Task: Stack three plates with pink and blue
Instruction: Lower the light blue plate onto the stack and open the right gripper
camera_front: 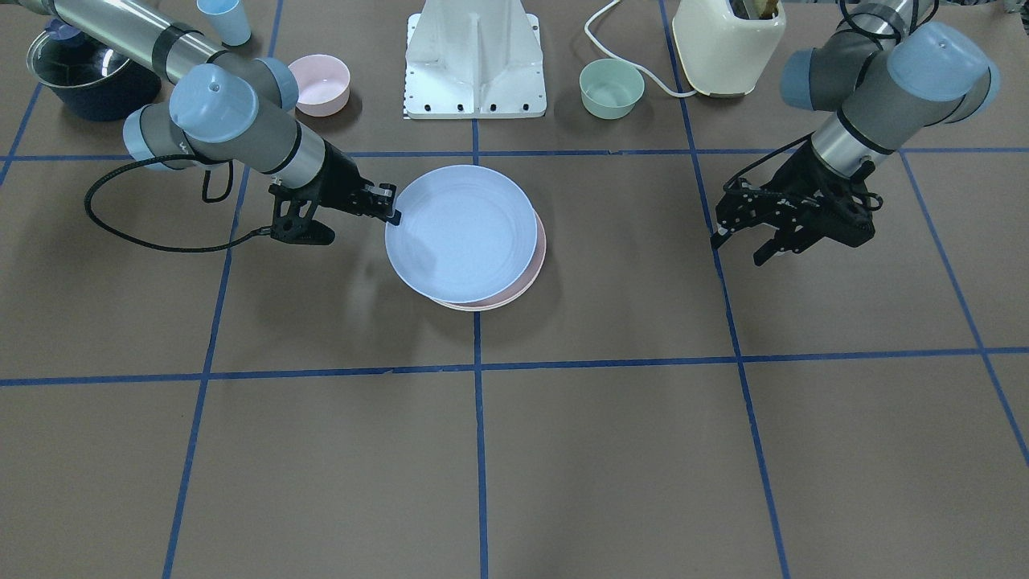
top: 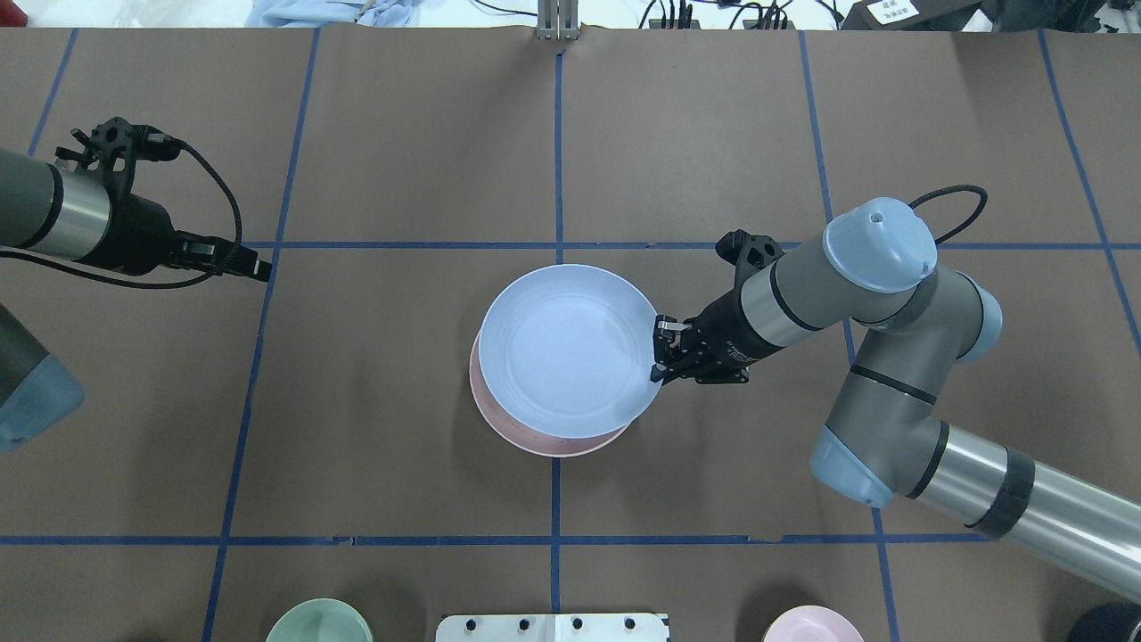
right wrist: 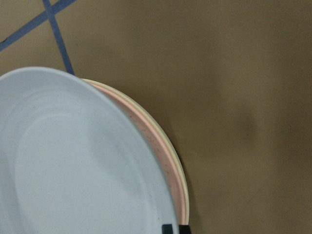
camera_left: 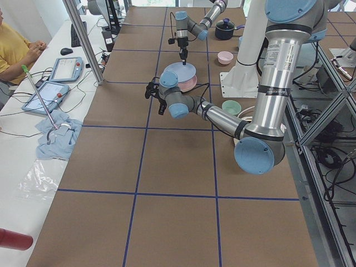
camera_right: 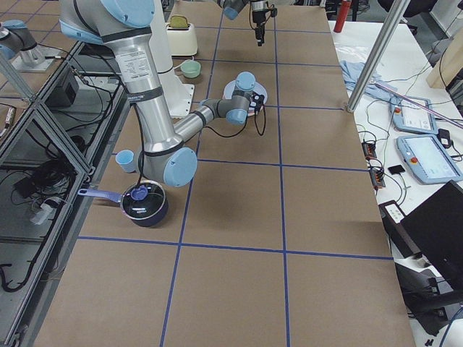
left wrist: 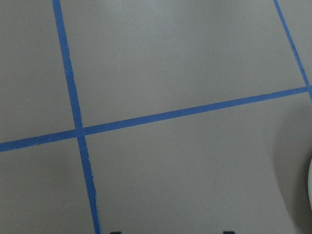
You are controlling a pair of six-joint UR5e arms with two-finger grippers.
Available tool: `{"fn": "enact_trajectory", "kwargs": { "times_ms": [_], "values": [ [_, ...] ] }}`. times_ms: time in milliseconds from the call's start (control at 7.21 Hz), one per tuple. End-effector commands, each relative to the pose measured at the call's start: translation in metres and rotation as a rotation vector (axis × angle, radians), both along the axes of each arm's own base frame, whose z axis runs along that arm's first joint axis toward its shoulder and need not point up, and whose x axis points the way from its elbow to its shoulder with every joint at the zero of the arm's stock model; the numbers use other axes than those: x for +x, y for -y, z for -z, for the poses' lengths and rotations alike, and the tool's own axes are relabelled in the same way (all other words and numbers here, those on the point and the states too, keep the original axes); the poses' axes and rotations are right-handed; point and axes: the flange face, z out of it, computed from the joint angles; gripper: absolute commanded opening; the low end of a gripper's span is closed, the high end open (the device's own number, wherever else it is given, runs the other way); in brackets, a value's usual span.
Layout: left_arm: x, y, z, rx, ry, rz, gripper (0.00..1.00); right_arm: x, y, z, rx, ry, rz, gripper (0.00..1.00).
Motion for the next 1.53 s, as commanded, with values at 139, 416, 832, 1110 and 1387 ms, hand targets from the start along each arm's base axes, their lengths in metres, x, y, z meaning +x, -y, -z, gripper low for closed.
{"fn": "enact_trajectory", "kwargs": {
  "times_ms": [139, 416, 832, 1110, 1387],
  "values": [
    [0.000, 0.000, -0.001, -0.003, 0.001, 0.003, 0.76, -0.009, -0.004, 0.003, 0.006, -0.004, -0.009, 0.00],
    [0.000, 0.000, -0.001, -0.006, 0.001, 0.002, 0.76, -0.013, -0.008, 0.005, 0.005, -0.004, -0.012, 0.00],
    [0.000, 0.000, -0.002, -0.006, 0.001, 0.002, 0.76, -0.018, -0.009, 0.013, 0.003, -0.016, -0.019, 0.00],
    [0.001, 0.000, -0.004, -0.008, 0.005, 0.003, 0.76, -0.019, -0.008, 0.012, 0.001, -0.019, -0.019, 0.00],
    [0.001, 0.001, -0.007, -0.012, 0.008, 0.003, 0.76, -0.021, -0.010, 0.008, -0.002, -0.026, -0.019, 1.00]
  ]
}}
